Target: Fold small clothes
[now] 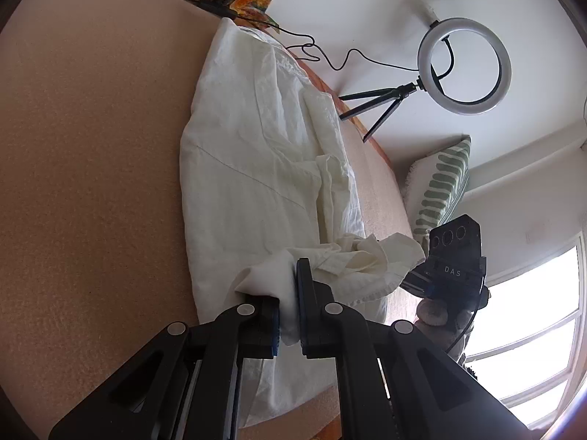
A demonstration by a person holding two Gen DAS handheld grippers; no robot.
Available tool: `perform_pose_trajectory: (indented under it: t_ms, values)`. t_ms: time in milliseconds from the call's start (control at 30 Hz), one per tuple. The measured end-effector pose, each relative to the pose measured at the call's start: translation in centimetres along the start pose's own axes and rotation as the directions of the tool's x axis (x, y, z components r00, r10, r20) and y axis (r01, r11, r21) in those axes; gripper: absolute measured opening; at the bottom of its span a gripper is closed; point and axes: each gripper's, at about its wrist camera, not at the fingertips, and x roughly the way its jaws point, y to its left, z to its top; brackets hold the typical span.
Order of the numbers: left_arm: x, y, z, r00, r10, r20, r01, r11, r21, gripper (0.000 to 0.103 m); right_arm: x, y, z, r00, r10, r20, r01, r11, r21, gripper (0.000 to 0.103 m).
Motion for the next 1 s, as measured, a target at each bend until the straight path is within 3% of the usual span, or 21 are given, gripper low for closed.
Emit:
perform_pose_trajectory:
  t_ms: [100,167,200,233,267,333,400,500,600,733,867,1000]
  values:
    - [0.1,-0.1,0.1,1.000,0.018,0.001,-0.018,1.000,0.021,0.008,-0.1,-0.3,0.2,1.000,0.010,-0.002,-0.010,1.000,0.013,0.009]
    - [0.2,-0.4,0.3,1.000,0.027,-0.007,-0.027,0.999,0.018,0.016,-0.7,-0.6,0.3,1.000,0.027,0.009,-0.027,0.999,0.023,0.012]
    - [0.0,-0.6,0.5,1.000,0.029,-0.008,-0.029,1.000,0.013,0.026,-0.9,-0.5,0.4,0.999,0.049,0.007,-0.049,0.999,0.016,0.015]
    - [-0.3,-0.9,0.7,0.999,0.045,0.009,-0.045,0.999,0.022,0.035,-1.2,-0.3,0.5,0.999,0.050,0.015,-0.050,0.999,0.002,0.023]
    - [-0.9,-1.3,1.0,0.997,0.060,0.040,-0.061,0.997,0.042,0.037,-1.8,-0.2,0.6,0.999,0.041,0.030,-0.040,0.999,-0.013,0.036]
    - [-2.1,-2.4,1.2,0.993,0.074,0.092,-0.083,0.992,0.097,0.037,-3.1,0.2,0.7,0.997,0.043,0.068,-0.041,0.999,-0.035,0.044]
    - [-3.1,-3.3,1.2,0.990,0.067,0.128,-0.085,0.986,0.146,0.037,-4.4,0.7,0.7,0.994,0.038,0.105,-0.032,0.998,-0.058,0.044]
    - [-3.3,-4.5,0.4,0.989,0.058,0.137,-0.088,0.971,0.222,0.037,-5.5,2.9,-0.2,0.992,0.009,0.125,0.013,0.984,-0.180,0.044]
    - [-1.7,-5.1,-0.4,0.995,0.058,0.086,-0.079,0.958,0.275,0.037,-4.2,5.2,-1.7,0.995,-0.043,0.085,0.068,0.942,-0.328,0.041]
    - [0.6,-5.6,-1.5,0.998,0.057,0.014,-0.058,0.952,0.301,0.037,-0.9,6.5,-3.6,0.991,-0.134,0.017,0.127,0.888,-0.442,0.035]
    - [2.9,-6.9,-2.4,0.997,0.076,-0.033,-0.058,0.927,0.370,0.037,0.8,6.1,-3.6,0.970,-0.241,0.035,0.229,0.853,-0.468,0.034]
    - [5.6,-6.7,-2.3,0.986,0.161,-0.046,-0.132,0.917,0.375,0.037,0.8,4.7,-2.3,0.943,-0.325,0.072,0.324,0.847,-0.421,0.024]
